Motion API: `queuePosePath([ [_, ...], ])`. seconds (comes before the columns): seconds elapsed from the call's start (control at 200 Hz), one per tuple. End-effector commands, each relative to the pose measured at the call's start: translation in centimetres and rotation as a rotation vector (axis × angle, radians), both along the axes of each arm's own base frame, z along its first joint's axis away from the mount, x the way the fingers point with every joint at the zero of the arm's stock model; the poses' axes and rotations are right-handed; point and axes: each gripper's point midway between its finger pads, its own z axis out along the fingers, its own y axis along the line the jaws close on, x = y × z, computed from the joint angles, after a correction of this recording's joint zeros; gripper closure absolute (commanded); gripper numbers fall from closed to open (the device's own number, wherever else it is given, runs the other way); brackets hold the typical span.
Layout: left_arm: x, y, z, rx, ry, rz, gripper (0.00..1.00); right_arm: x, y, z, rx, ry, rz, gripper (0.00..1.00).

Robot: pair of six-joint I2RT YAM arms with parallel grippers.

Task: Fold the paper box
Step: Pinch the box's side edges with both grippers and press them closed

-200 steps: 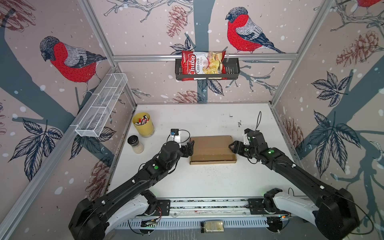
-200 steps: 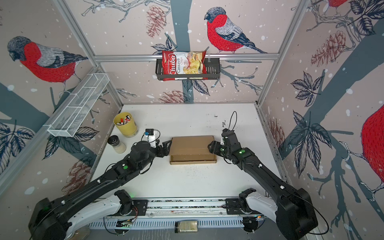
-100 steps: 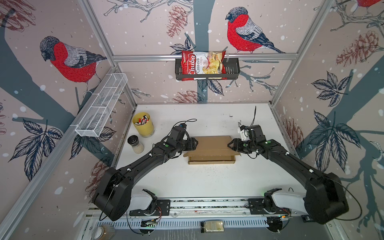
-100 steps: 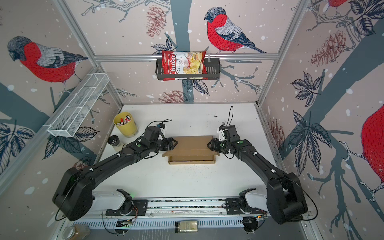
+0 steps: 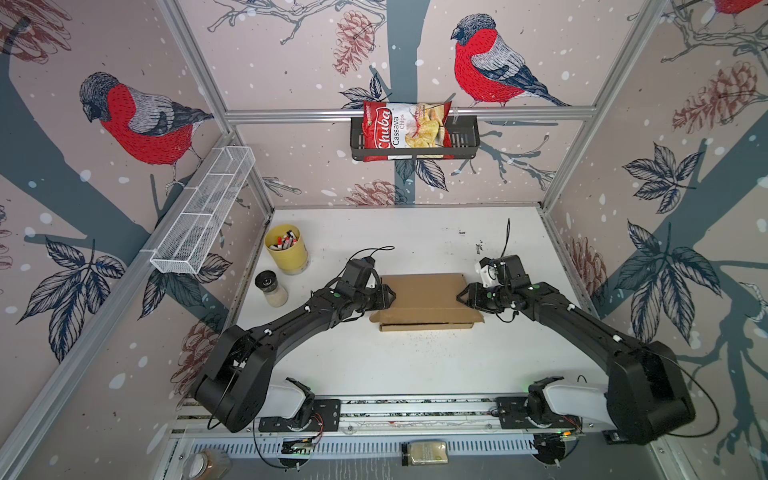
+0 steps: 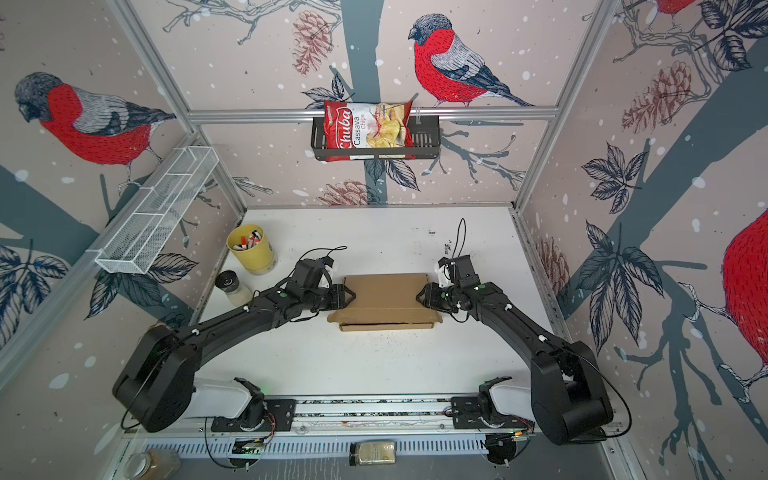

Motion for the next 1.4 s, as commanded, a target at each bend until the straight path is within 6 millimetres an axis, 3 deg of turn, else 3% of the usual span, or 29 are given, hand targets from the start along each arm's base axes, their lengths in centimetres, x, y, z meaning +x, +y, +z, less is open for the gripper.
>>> queuePosePath([
  [0.0,0.0,-0.9,0.6,-0.055,-0.011,-0.023,0.51,0.1,0.7,0.4,0.037,-0.008,0.014,0.52],
  [0.29,0.3,-1.2,3.2,-0.093,-0.047,-0.023,0.50,0.3,0.8,1.0,0.048,-0.015,0.011,0.50],
  [0.54,0.1,-1.1,0.9,-0.058,-0.011,-0.034,0.51,0.3,0.7,0.8,0.047,-0.015,0.003,0.50],
  [0.665,0.3,0.3,-0.6,0.053,-0.007,-0.017,0.52,0.2,0.1,0.0,0.010,-0.013,-0.004,0.52],
  [0.871,0.3,0.7,-1.5,0.098,-0.003,-0.024,0.52,0.3,-0.7,-0.9,-0.090,-0.035,-0.007,0.53],
  [1.051,-0.1,2.0,-2.2,0.184,0.008,-0.025,0.44,0.0,-0.7,-1.0,-0.153,-0.040,0.026,0.47],
  [1.201,-0.5,2.3,-2.2,0.174,0.000,-0.017,0.36,-0.1,-2.0,-0.4,-0.227,-0.076,0.040,0.38],
  [1.396,-1.5,1.9,-4.6,0.128,0.053,-0.026,0.36,-1.3,-1.9,-2.3,-0.192,-0.016,0.067,0.34],
])
